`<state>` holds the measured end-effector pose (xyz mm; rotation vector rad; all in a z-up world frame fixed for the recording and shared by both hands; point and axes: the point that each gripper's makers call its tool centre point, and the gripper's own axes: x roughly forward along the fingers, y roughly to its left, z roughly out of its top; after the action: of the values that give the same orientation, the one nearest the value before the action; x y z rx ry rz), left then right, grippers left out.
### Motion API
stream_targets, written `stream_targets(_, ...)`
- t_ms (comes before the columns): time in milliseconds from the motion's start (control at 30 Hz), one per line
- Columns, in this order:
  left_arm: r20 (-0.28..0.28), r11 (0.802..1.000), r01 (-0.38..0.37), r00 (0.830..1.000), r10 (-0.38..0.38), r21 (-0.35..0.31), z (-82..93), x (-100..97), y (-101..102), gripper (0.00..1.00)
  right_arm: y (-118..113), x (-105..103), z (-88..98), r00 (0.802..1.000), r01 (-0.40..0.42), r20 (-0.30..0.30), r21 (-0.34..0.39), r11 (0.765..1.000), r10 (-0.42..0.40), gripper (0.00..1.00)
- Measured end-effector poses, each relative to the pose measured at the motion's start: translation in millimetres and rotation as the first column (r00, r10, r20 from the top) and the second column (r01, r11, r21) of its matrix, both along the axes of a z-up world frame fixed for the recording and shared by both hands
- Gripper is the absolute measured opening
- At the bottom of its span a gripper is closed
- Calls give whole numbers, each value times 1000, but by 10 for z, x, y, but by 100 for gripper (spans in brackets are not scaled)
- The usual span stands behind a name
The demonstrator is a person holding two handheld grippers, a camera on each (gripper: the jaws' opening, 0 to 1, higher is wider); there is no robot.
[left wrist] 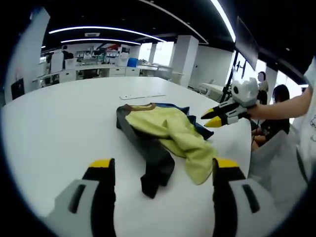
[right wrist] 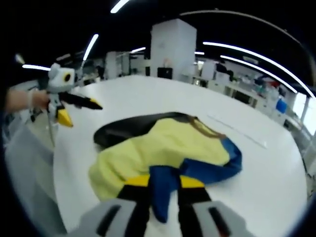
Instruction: Fold the garment on the visible template until the final outline fits inside the template.
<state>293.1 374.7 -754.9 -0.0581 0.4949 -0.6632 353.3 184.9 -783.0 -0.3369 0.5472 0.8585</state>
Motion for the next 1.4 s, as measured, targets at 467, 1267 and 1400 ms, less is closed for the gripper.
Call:
stream_targets(467,-10,1000,-9,1000,8,-6,-33,-12,22,77,105,-29,-179,998,-55,3,-90,994,55,12)
stream_targets(1267,-19,1000,3,1000,-3,-3,-49,-40,-12,77,-183,49,-158,1000,9,27,-115,993,-6,0)
stream_targets(1400,-18,1000,2,1000,-2,-3,-53,-32,-10,77,-239,45,-124,999,41,4,-65,997,-40,0)
